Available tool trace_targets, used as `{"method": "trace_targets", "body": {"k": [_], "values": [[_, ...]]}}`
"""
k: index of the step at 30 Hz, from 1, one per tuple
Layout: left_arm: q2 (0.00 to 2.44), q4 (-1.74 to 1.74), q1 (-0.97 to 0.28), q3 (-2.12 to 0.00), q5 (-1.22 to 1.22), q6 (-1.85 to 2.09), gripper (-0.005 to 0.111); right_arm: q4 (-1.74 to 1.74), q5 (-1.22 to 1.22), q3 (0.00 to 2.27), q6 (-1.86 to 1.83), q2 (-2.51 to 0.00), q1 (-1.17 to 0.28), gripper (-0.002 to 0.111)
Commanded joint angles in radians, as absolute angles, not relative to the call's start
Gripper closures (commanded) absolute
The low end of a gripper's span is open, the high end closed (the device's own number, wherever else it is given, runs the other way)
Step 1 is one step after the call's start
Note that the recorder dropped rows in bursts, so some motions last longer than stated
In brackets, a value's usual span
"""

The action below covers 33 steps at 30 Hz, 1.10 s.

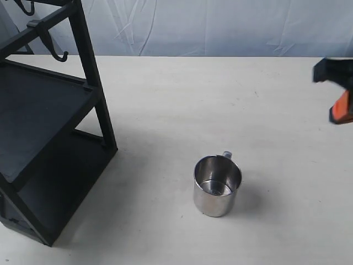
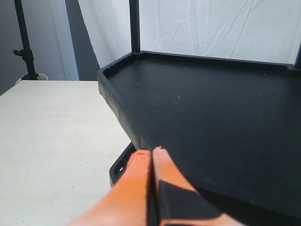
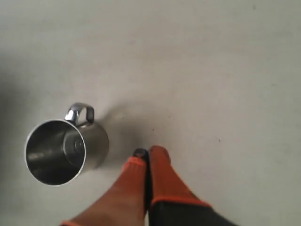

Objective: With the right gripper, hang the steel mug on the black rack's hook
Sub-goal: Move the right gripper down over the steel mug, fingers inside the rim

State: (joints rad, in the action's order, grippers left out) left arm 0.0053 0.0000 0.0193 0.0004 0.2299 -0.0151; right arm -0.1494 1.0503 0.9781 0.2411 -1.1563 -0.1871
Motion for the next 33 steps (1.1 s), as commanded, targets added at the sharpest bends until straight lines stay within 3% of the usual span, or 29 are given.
{"method": "trace_targets", "body": {"k": [1, 7, 14, 19, 33], "values": [[0.0, 0.0, 0.018, 0.0, 0.231, -0.017, 0.105, 0.0, 1.009, 0.969, 0.521, -1.253, -0.431, 0.109], [0.0, 0.0, 0.018, 0.0, 0.231, -0.017, 0.105, -0.048, 0.785, 0.969, 0.587, -1.377, -0.578, 0.107], [0.0, 0.0, 0.018, 0.0, 0.231, -0.017, 0.105, -0.204, 0.82, 0.969, 0.574, -1.483, -0.581, 0.069], [0.0, 0.0, 0.018, 0.0, 0.231, -0.017, 0.105, -0.175, 0.932, 0.961, 0.574, -1.511, -0.581, 0.058], [0.0, 0.0, 0.018, 0.0, 0.231, -0.017, 0.105, -0.15, 0.858, 0.961, 0.649, -1.637, -0.669, 0.056]]}}
